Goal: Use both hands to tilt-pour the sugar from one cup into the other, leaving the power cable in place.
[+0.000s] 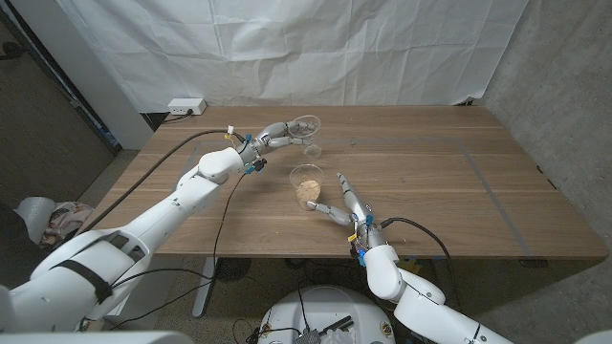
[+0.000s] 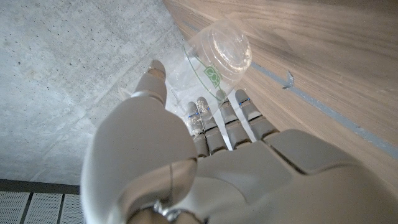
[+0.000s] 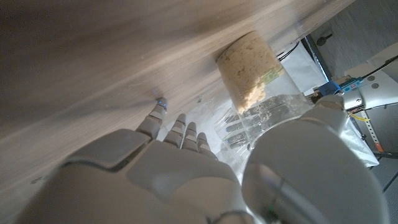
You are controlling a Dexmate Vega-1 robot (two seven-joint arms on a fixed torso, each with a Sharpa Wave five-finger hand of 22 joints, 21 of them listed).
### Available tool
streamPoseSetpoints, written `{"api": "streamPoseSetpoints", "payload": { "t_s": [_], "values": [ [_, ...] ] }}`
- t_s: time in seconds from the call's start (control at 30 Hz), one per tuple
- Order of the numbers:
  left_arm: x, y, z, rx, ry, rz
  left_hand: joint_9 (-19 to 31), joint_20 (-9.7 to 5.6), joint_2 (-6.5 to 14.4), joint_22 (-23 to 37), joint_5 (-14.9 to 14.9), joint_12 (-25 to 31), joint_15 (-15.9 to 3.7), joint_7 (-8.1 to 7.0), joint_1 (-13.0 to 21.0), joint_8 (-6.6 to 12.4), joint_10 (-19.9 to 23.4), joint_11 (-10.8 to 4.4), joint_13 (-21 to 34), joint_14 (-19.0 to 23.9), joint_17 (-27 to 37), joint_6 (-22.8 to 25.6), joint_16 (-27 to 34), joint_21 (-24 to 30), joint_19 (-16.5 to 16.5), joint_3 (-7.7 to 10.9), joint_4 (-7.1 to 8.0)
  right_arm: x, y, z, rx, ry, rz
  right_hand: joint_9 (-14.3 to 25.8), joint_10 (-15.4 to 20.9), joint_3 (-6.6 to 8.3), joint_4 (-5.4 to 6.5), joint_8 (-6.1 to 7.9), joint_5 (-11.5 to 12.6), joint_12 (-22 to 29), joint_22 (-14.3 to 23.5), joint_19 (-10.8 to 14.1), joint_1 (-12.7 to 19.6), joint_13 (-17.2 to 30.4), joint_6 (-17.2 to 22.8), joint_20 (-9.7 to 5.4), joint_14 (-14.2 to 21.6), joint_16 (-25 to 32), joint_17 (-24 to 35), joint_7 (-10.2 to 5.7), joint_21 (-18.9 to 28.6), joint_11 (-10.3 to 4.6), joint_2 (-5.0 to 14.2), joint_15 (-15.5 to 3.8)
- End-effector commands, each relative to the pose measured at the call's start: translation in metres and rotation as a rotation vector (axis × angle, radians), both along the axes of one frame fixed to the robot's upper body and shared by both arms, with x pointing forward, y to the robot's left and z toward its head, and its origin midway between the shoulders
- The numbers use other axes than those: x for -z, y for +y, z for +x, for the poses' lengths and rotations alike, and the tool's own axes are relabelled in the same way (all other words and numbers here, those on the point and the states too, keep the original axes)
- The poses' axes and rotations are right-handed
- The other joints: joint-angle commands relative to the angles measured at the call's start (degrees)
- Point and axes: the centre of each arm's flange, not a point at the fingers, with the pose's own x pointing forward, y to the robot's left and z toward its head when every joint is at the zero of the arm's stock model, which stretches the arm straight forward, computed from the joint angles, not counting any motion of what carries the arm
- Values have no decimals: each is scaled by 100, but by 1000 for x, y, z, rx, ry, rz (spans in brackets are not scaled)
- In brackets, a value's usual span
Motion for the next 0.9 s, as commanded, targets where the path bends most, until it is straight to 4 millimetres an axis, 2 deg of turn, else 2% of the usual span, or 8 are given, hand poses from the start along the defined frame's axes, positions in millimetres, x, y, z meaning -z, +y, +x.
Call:
{"api": "streamPoseSetpoints", "payload": {
  "t_s": [0.03, 0.27, 0.47, 0.57, 0.6, 0.77, 0.8, 0.9],
  "values": [
    [24, 57, -32, -104, -29, -92, 23, 12, 47, 19, 28, -11, -402, 6, 8, 34, 6, 5, 35, 29, 6, 38, 21, 38, -42, -29, -2, -9, 19, 2, -43, -31, -34, 10, -12, -30, 0, 51, 52, 45, 7, 68, 12, -1, -15, -95, -35, -1, 12, -21, -25, -50, 65, -30],
    [37, 82, -38, -167, -27, -162, 21, 8, 51, 17, 28, -20, -407, 2, 0, 36, 5, -10, 47, 31, 3, 42, 20, 47, -49, -37, 2, -15, 22, 8, -40, 6, -48, 9, -59, -47, -6, 45, 67, 34, 5, 46, 43, -6, -52, -77, -66, -6, 1, -34, -20, -49, 85, -9],
    [50, 91, -38, -184, -1, -204, 20, 10, 65, 16, 29, -31, -406, 4, -10, 39, -3, -11, 58, 29, -2, 47, 11, 57, -52, -37, 10, -18, 28, 12, 20, 18, -28, 9, -409, -118, -33, -12, 141, -34, 4, -86, 151, -10, -340, -41, -240, -30, -24, 2, -19, 21, 133, 164],
    [56, 96, -39, -195, 11, -225, 19, 10, 67, 16, 29, -32, -405, -1, -16, 40, 0, -11, 62, 34, -4, 47, 10, 60, -52, -38, 13, -20, 30, 14, 49, -13, -20, 13, -517, -150, -46, -3, 184, -30, 6, -90, 201, -10, -408, 108, -226, -1, -24, 62, 2, 82, 156, 211],
    [57, 97, -39, -197, 15, -230, 19, 13, 70, 16, 29, -33, -403, 2, -16, 40, 3, -1, 63, 33, -5, 48, 8, 62, -53, -37, 13, -21, 30, 17, 23, 12, -1, 16, -529, -170, -52, 10, 205, -14, 8, -88, 222, -10, -414, 264, -205, 18, -21, 68, 11, 84, 164, 219],
    [61, 104, -41, -215, 22, -245, 17, 5, 72, 14, 29, -33, -409, 2, -22, 44, 19, -3, 72, 41, -10, 57, 5, 69, -58, -40, 14, -22, 36, 21, 0, -14, 24, 25, -507, -231, -52, 45, 238, 34, 12, -73, 232, -4, -403, 426, -143, 64, -11, 71, 31, 132, 158, 252],
    [61, 105, -41, -217, 24, -249, 17, 2, 67, 14, 28, -34, -409, -3, -21, 46, 20, -8, 74, 45, -12, 61, 5, 71, -58, -42, 11, -23, 36, 22, 0, -23, 36, 32, -380, -269, -50, 85, 257, 97, 15, 13, 238, 2, -333, 426, -61, 105, -4, 63, 71, 118, 159, 242],
    [62, 106, -41, -222, 29, -254, 17, 9, 76, 14, 29, -40, -404, 0, -27, 45, 13, -4, 76, 40, -11, 57, 2, 72, -63, -41, 16, -23, 38, 23, 19, -55, 71, 46, -133, -333, -60, 209, 300, 201, 18, 272, 300, 15, -40, 264, 201, 220, 10, 49, 165, 79, 200, 162]
  ]
}}
